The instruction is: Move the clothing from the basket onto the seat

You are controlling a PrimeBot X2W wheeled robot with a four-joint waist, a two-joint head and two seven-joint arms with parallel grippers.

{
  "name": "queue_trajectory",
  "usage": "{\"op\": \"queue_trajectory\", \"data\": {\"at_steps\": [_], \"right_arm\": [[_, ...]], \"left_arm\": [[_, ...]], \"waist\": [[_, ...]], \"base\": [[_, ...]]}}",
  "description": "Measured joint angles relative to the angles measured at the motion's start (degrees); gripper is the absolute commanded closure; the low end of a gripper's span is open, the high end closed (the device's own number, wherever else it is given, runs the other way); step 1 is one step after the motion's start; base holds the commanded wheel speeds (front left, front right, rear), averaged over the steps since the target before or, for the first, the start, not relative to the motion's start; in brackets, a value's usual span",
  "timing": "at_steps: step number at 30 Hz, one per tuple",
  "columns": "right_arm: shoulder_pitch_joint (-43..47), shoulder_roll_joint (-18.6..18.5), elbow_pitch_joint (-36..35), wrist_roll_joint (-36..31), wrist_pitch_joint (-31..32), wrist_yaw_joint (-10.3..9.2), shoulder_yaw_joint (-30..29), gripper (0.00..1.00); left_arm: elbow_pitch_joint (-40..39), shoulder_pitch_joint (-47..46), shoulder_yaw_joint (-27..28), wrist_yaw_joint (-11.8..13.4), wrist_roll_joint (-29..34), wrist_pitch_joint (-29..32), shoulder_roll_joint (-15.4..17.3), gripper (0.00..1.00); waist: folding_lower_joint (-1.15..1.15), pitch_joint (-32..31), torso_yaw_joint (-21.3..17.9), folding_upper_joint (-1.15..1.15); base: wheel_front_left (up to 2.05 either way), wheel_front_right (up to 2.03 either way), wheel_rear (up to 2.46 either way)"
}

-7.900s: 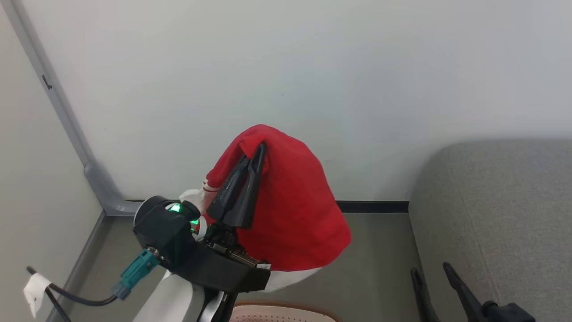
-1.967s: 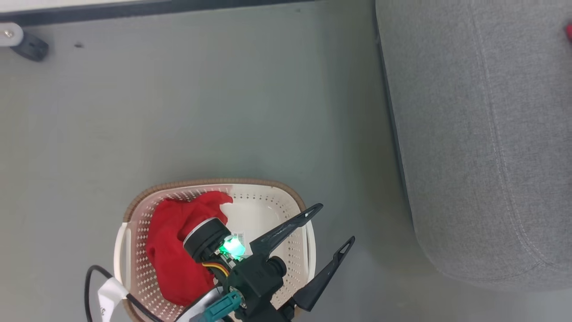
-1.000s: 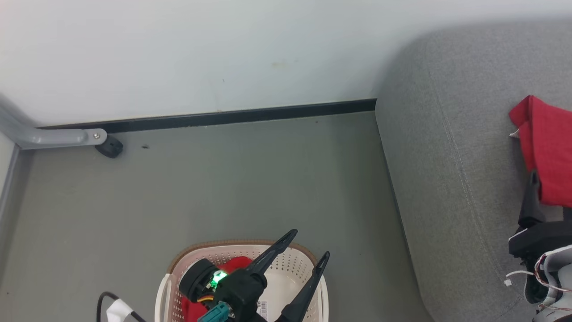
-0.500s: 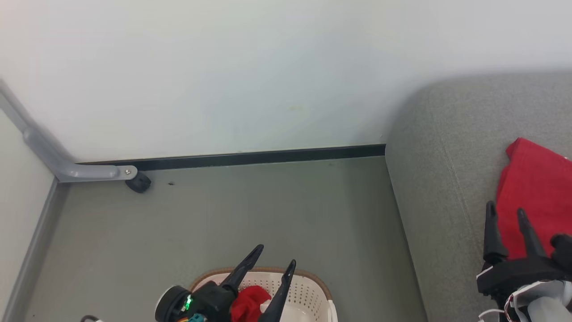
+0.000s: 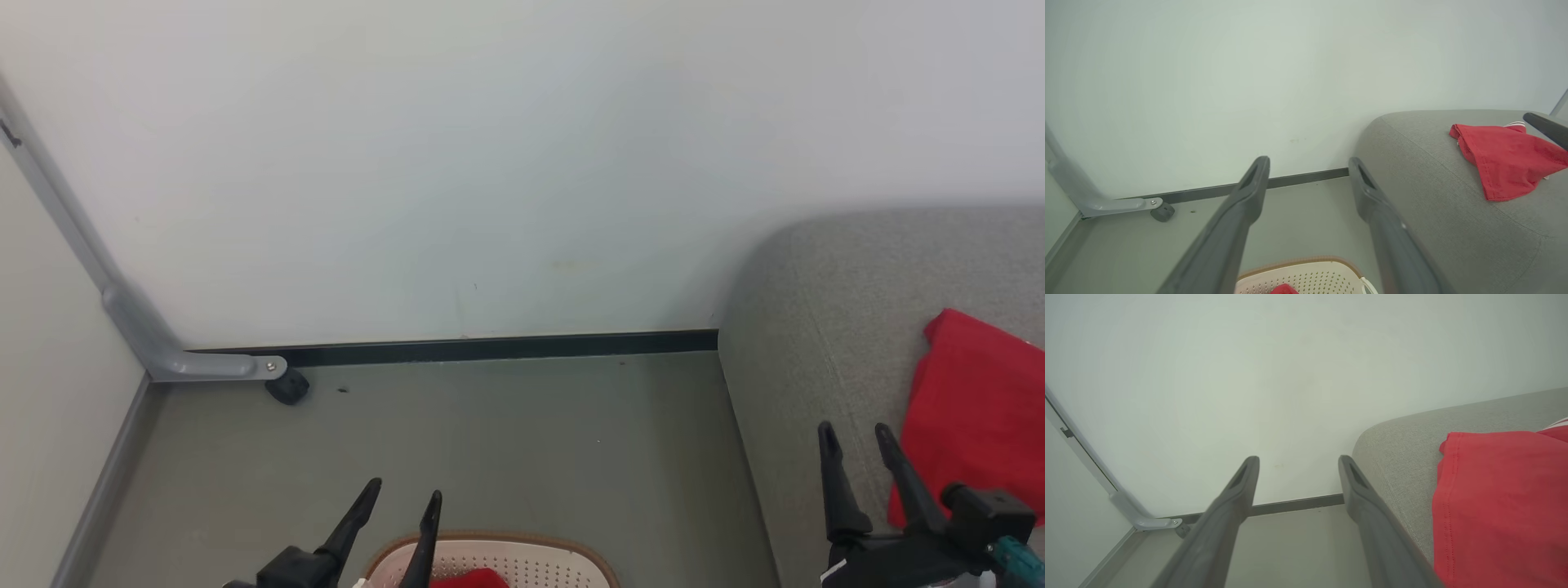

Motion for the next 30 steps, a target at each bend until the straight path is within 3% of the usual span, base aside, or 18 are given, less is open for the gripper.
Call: {"op": "queue_trajectory", "data": {"at_steps": [10, 15, 30], "right_arm": [[6.17, 0.12, -6.56, -2.56, 0.0, -0.2, 2.46, 0.0], [9.15, 0.05, -9.04, -3.15, 0.09, -1.34, 2.9, 0.0], [15.23, -0.97, -15.17, -4.49, 1.18, -4.13, 2.13, 0.0]], "left_arm": [[1.0, 5.48, 7.43, 1.14, -2.24, -0.93, 0.54, 0.0], [1.37, 7.05, 9.98, 1.16, -2.36, -1.24, 0.4, 0.0], [3.25, 10.26, 17.19, 1.16, -0.53, -2.18, -3.91, 0.0]], "waist": [[0.0, -2.47, 1.57, 0.0], [0.01, -2.87, 1.85, 0.0], [0.01, -4.16, 1.54, 0.0]], "base": [[0.0, 0.0, 0.0], [0.0, 0.0, 0.0], [0.0, 0.0, 0.0]]}}
